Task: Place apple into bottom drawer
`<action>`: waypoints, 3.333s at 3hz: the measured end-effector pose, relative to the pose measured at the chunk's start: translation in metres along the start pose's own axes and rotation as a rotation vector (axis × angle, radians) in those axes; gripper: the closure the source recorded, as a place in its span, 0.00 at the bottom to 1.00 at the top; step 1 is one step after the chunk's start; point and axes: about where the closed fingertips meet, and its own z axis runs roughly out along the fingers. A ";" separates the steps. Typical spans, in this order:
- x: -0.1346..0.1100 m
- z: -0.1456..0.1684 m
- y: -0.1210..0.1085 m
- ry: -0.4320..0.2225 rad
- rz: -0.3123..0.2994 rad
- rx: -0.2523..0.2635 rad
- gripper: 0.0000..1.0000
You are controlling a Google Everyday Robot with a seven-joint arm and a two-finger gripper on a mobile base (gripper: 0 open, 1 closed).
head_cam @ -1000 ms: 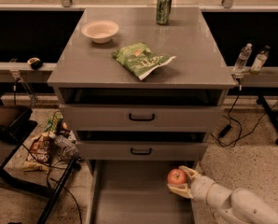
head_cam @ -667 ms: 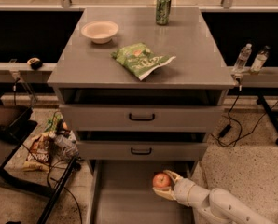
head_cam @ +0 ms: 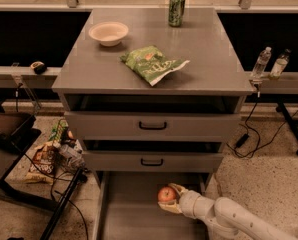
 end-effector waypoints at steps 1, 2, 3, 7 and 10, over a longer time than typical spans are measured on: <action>0.035 0.057 0.005 0.035 -0.018 -0.076 1.00; 0.066 0.107 0.010 0.043 -0.035 -0.140 1.00; 0.092 0.143 0.016 0.022 -0.032 -0.185 1.00; 0.117 0.169 0.024 0.018 -0.004 -0.216 0.27; 0.116 0.169 0.025 0.018 -0.004 -0.217 0.00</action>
Offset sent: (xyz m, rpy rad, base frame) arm 0.0614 0.0771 -0.1800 -0.0237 0.0822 0.2061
